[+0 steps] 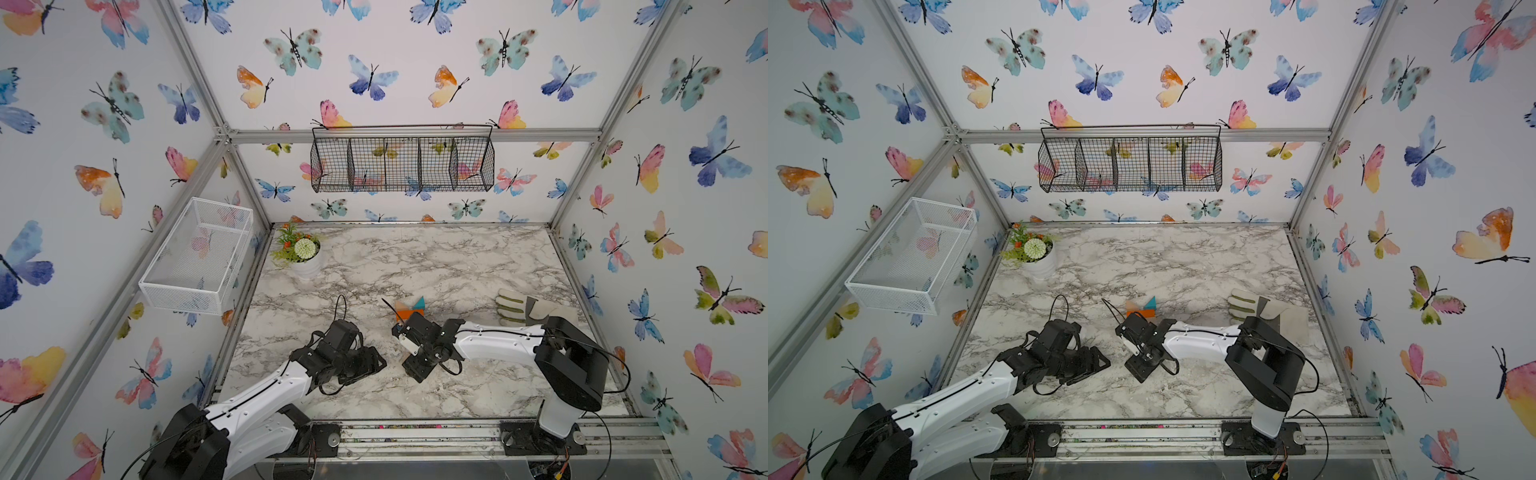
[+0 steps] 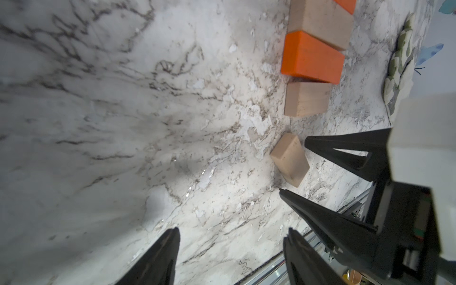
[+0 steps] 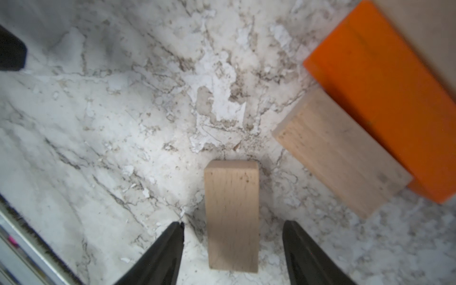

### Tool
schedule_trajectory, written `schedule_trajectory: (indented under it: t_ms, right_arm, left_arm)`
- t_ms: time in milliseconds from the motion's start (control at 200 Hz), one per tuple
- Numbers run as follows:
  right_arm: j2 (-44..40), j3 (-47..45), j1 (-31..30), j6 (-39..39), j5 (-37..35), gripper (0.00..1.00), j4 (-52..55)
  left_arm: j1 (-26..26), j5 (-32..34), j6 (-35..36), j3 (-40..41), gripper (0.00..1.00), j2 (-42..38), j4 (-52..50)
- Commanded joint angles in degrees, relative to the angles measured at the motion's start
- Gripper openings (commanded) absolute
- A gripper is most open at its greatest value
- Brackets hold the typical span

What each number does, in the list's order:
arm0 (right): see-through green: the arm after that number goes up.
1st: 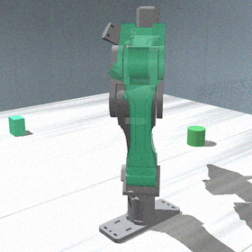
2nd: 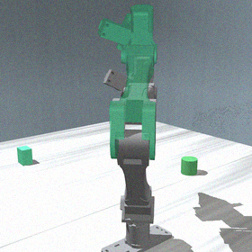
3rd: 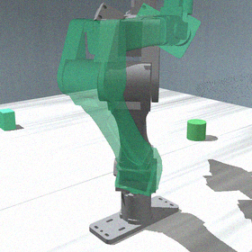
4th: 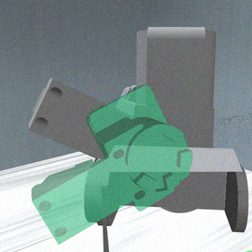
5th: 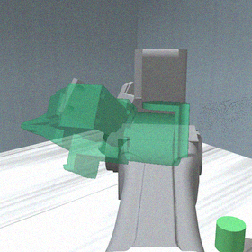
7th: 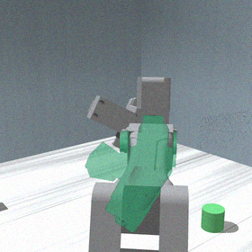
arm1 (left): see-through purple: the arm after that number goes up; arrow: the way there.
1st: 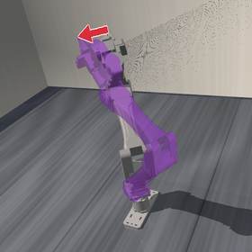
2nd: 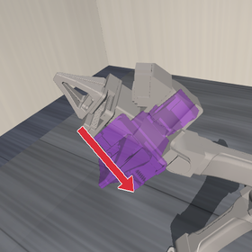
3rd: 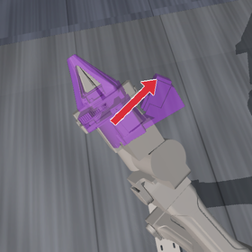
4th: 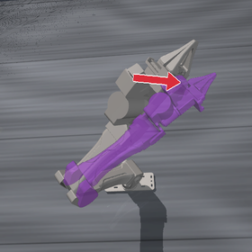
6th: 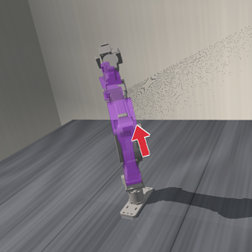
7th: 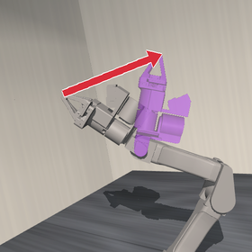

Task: Assemble a carrot with building blocks
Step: Place the building block at the center of the board, then assemble the building block at the center of the board.

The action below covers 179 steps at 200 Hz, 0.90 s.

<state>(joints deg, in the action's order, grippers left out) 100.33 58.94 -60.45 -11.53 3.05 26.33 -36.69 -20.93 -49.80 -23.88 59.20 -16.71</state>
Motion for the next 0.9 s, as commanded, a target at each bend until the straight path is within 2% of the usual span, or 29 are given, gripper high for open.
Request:
schedule_trajectory:
  t_ms: [0, 100, 180, 245, 320, 400, 501, 556, 686, 891]
  right_arm:
    - [-1.3, 2.5, 0.5, -2.5, 0.0, 0.72, 4.2]
    - [-5.3, 1.3, 0.5, -7.2, 1.1, 0.67, 4.5]
    - [-8.1, -1.2, 0.5, -12.0, 2.8, 0.61, 3.9]
    - [-10.7, -4.0, 0.5, -16.3, 4.4, 0.49, 2.6]
    - [-14.1, -7.2, 0.5, -20.5, 8.4, 0.33, -0.3]
    - [-16.7, -10.3, 0.5, -25.0, 11.8, 0.23, -3.4]
    - [-17.2, -12.2, 0.5, -27.1, 13.2, 0.12, -4.9]
    - [-15.9, -11.9, 0.5, -27.2, 13.0, 0.09, -3.7]
    - [-12.4, -11.5, 0.5, -28.2, 13.6, 0.1, -3.7]
    - [-11.7, -13.1, 0.9, -30.4, 11.1, 0.09, -5.1]
  left_arm:
    - [0.4, -2.2, 1.8, -0.3, 0.71, 1.7, 1.4]
    - [0.4, -2.8, 2.4, -0.5, 0.66, 3.0, 2.6]
    - [0.4, -2.9, 3.2, -1.2, 0.46, 4.8, 3.3]
    - [0.4, -2.7, 4.5, -3.0, 0.35, 6.8, 2.9]
    - [0.4, -2.3, 6.4, -5.7, 0.34, 9.4, 2.3]
    - [0.5, -2.2, 8.5, -8.6, 0.31, 12.8, 2.1]
    - [0.6, -2.9, 10.6, -11.6, 0.15, 17.7, 2.4]
    - [0.6, -3.6, 11.6, -13.0, 0.0, 20.2, 2.6]
    - [0.6, -4.2, 13.3, -16.0, 0.0, 24.0, 2.4]
    - [0.7, -5.3, 13.9, -17.0, 0.0, 26.5, 3.3]
